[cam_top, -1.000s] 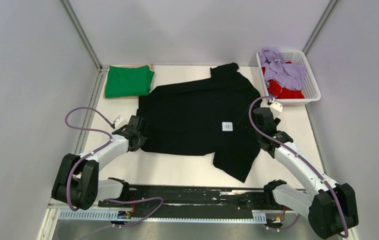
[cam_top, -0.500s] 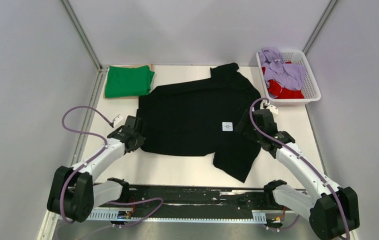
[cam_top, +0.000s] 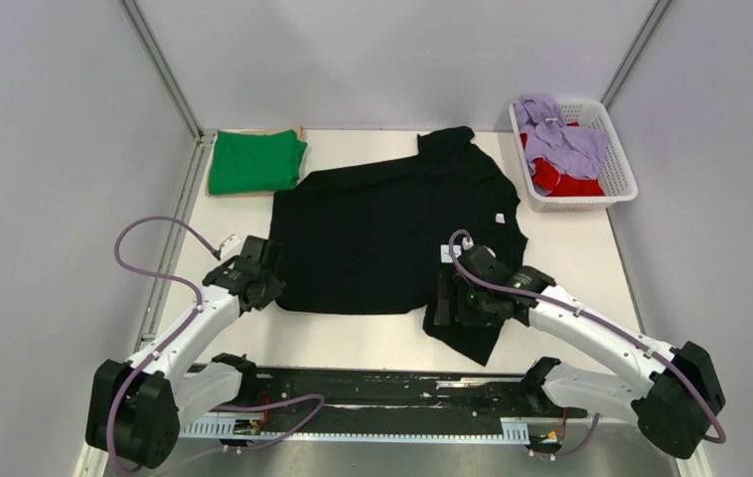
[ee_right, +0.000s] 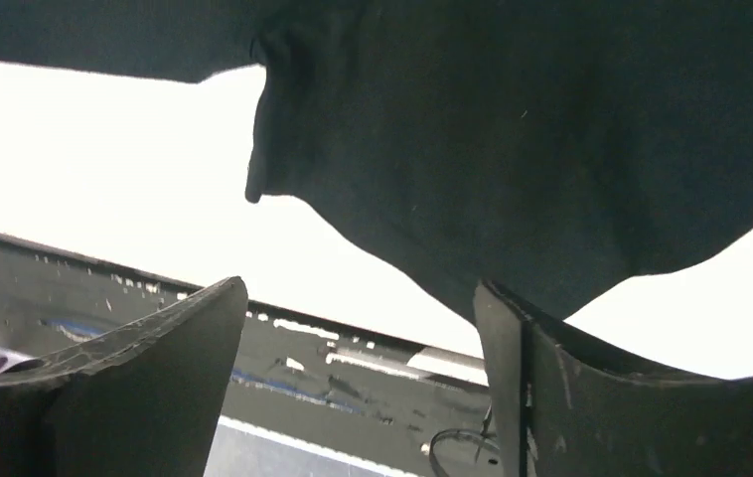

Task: Fold and stack the t-shirts
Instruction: Grab the side of the flattened tshirt closest away from the robot with both arms, then fold the flattened tshirt in 1/3 of the way

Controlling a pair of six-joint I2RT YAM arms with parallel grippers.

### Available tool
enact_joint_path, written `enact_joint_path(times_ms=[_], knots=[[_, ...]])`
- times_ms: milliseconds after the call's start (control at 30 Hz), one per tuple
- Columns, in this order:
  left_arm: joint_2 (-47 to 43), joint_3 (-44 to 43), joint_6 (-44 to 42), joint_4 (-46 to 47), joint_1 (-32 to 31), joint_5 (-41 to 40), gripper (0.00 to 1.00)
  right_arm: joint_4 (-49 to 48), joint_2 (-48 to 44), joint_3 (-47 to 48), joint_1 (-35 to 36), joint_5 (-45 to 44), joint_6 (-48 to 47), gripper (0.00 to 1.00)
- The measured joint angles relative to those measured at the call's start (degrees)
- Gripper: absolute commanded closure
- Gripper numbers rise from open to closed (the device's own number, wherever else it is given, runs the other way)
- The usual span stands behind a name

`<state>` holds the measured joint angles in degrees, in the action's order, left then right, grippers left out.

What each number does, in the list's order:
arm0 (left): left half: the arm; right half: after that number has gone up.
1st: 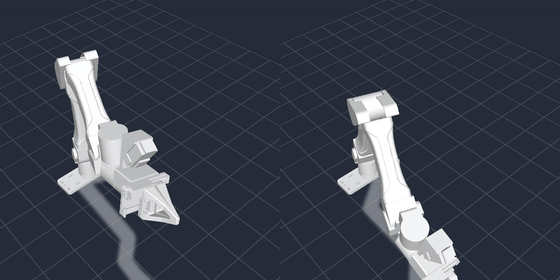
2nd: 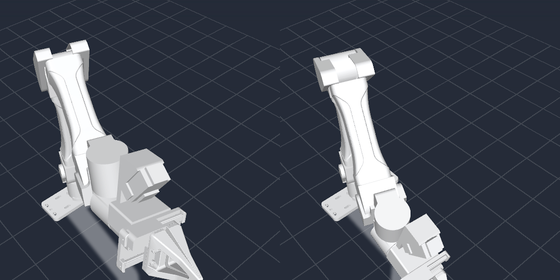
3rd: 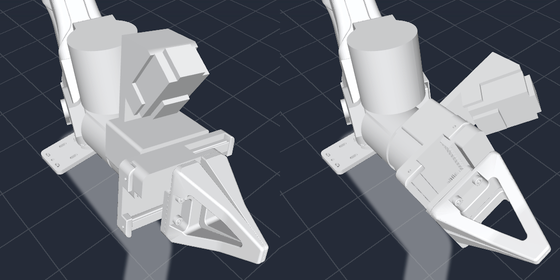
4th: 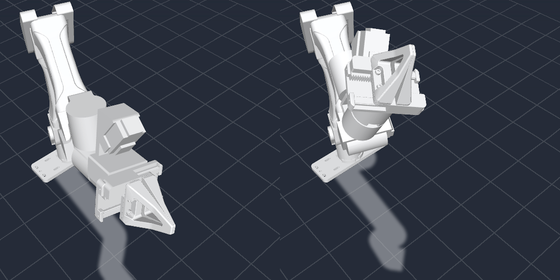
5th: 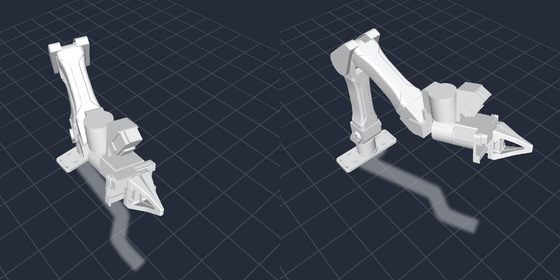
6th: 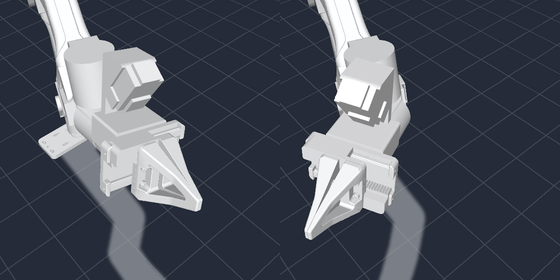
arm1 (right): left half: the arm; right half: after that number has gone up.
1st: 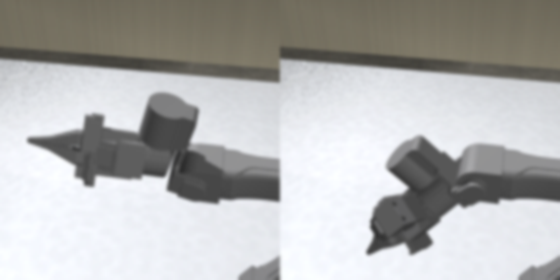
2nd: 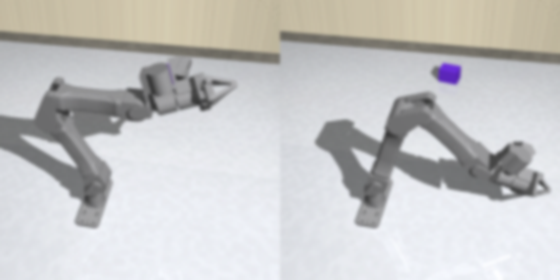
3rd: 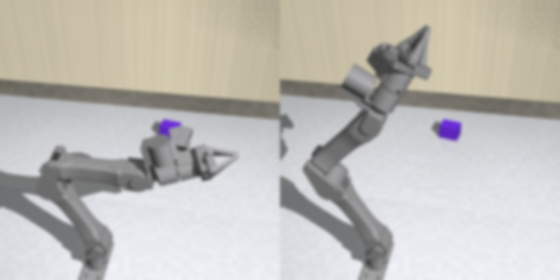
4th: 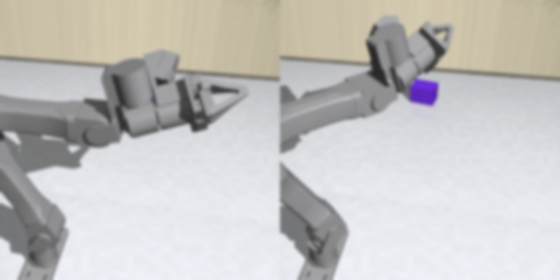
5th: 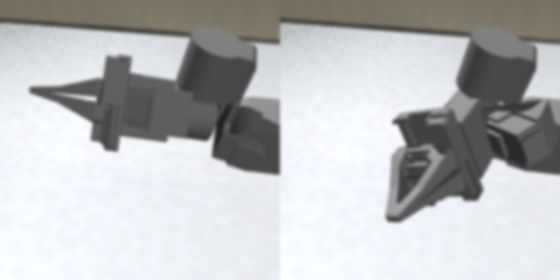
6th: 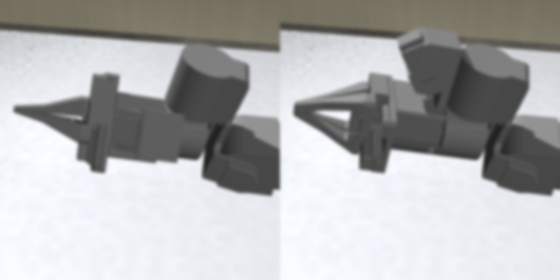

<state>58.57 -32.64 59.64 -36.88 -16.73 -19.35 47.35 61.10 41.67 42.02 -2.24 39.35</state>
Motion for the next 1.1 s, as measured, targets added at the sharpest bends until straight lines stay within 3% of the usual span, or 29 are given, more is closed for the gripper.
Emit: enact_joint_path(times_ms=[200, 367, 600, 700, 900, 1100], knots=[[0.22, 0.00, -0.17, -0.52, 0.00, 0.20, 1.00, 1.84, 3.82, -2.10, 3.50, 3.23, 2.51, 0.31], [0.61, 0.00, -0.57, -0.48, 0.00, 0.46, 1.00, 2.91, 8.44, -3.30, 3.93, -0.17, 4.50, 0.43], [0.87, 0.00, -0.96, -0.33, 0.00, 1.09, 1.00, 1.66, 12.76, -4.20, 2.38, -3.87, 7.17, 0.46], [0.85, 0.00, -1.05, -0.31, 0.00, 1.14, 1.00, 1.33, 13.29, -4.55, 1.77, -3.06, 7.78, 0.57], [0.85, 0.00, -1.03, -0.46, 0.00, 1.29, 1.00, 1.03, 13.46, -4.61, 1.66, -1.22, 8.44, 0.97], [0.46, -0.22, -0.94, -3.67, 0.00, 1.31, 1.00, 2.34, 8.72, -6.49, 2.62, 3.85, 8.66, 1.00]])
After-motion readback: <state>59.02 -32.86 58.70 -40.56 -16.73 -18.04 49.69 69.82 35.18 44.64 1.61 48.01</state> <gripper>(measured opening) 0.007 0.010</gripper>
